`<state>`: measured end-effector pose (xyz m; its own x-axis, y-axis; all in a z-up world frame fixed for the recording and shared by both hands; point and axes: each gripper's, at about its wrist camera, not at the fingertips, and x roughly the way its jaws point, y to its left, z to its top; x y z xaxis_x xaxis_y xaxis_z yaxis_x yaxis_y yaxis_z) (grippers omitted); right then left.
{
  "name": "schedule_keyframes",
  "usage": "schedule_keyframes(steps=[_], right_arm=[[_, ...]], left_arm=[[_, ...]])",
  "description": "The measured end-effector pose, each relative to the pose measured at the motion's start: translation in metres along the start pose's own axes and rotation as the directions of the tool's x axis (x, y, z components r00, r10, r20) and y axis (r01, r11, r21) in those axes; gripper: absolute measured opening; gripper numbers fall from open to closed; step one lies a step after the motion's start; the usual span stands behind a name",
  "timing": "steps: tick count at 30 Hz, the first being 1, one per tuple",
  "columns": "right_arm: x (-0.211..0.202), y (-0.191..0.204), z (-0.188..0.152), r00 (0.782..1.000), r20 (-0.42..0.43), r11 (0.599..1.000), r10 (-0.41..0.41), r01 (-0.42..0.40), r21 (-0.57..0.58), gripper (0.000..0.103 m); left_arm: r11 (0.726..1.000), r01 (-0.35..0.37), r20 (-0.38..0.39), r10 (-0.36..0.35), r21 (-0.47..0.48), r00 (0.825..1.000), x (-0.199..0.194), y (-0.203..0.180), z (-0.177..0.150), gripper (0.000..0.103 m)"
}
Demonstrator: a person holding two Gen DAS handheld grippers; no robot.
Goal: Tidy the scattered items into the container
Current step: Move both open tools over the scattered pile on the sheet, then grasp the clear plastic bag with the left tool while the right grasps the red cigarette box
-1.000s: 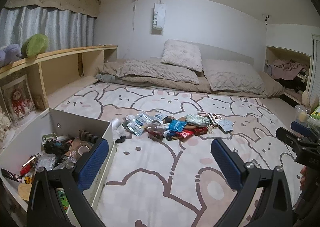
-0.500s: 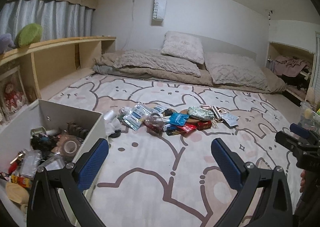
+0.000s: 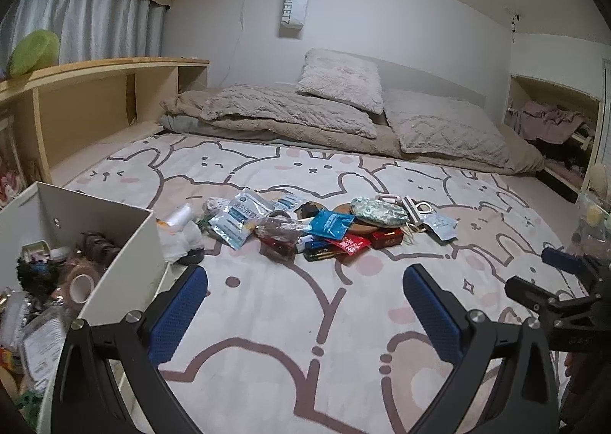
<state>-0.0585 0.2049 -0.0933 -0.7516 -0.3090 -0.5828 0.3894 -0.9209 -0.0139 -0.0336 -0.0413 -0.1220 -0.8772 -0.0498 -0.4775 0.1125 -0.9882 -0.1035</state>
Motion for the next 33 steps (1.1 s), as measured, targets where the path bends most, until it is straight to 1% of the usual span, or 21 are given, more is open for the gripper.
schedule_keyframes(steps=[5, 8, 13, 17, 25, 29, 33], right_arm=[[0.017, -0.006, 0.003, 1.000, -0.017, 1.000, -0.002, 0.002, 0.012, 0.103], [0.027, -0.009, 0.004, 1.000, -0.015, 1.000, -0.001, 0.002, 0.009, 0.103], [0.048, -0.014, 0.007, 1.000, -0.018, 1.000, -0.004, 0.004, 0.012, 0.103], [0.066, -0.020, 0.007, 0.999, -0.034, 1.000, -0.012, 0.012, 0.022, 0.103], [0.096, -0.032, 0.005, 0.996, -0.078, 0.999, -0.031, 0.033, 0.030, 0.103], [0.109, -0.039, 0.003, 0.995, -0.100, 0.998, -0.027, 0.032, 0.047, 0.103], [0.122, -0.045, 0.000, 0.992, -0.121, 0.998, -0.042, 0.047, 0.045, 0.103]], left_arm=[[0.999, 0.016, -0.018, -0.017, -0.048, 1.000, 0.020, 0.011, 0.001, 0.103], [0.997, 0.020, -0.046, -0.024, -0.077, 0.999, 0.034, 0.016, 0.000, 0.103], [0.995, 0.014, -0.088, -0.023, -0.096, 0.996, 0.059, 0.021, -0.001, 0.103], [0.997, 0.000, -0.114, -0.008, -0.075, 0.993, 0.080, 0.019, -0.003, 0.103], [1.000, -0.021, -0.140, 0.024, 0.023, 0.990, 0.116, 0.004, 0.000, 0.103], [0.999, -0.033, -0.170, 0.033, 0.002, 0.985, 0.136, 0.007, 0.001, 0.103], [0.998, -0.060, -0.201, 0.055, -0.019, 0.978, 0.157, 0.015, 0.001, 0.103]])
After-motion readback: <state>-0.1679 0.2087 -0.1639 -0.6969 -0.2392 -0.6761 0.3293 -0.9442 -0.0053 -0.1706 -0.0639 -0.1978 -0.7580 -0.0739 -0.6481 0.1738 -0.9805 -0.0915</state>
